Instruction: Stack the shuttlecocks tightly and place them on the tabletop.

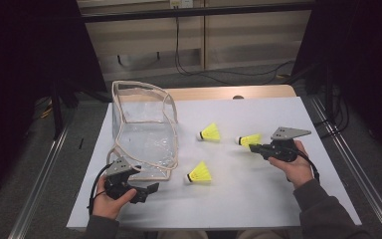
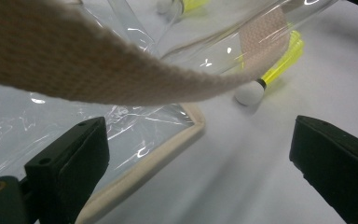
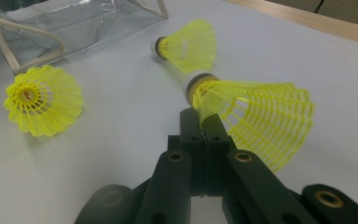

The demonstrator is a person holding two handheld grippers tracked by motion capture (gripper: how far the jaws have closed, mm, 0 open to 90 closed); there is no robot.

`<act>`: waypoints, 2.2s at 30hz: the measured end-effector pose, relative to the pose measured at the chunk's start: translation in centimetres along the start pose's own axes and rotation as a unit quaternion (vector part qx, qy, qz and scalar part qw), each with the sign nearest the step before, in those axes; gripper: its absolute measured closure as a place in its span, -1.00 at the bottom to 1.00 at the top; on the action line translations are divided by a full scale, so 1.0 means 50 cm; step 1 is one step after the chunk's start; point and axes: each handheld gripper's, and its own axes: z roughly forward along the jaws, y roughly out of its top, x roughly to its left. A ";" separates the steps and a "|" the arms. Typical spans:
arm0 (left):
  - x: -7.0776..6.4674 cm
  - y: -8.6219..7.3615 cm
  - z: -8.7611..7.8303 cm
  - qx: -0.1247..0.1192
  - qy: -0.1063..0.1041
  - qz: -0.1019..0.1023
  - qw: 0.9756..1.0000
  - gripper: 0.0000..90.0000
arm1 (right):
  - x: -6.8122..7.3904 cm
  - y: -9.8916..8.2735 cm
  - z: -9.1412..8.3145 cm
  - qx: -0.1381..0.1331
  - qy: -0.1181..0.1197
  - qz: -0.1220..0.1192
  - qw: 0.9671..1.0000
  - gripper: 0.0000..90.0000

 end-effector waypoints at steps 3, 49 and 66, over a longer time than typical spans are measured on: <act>0.000 0.000 0.000 0.000 0.000 0.000 1.000 -0.89 | -0.002 0.001 0.002 -0.001 -0.001 0.000 1.000 1.00; -0.001 -0.001 0.001 0.001 0.000 -0.001 1.000 -0.89 | -0.022 0.035 0.040 -0.004 -0.023 -0.004 1.000 1.00; 0.000 -0.001 0.000 0.000 0.000 0.001 1.000 -0.89 | -0.022 0.039 0.060 0.001 -0.023 -0.011 1.000 1.00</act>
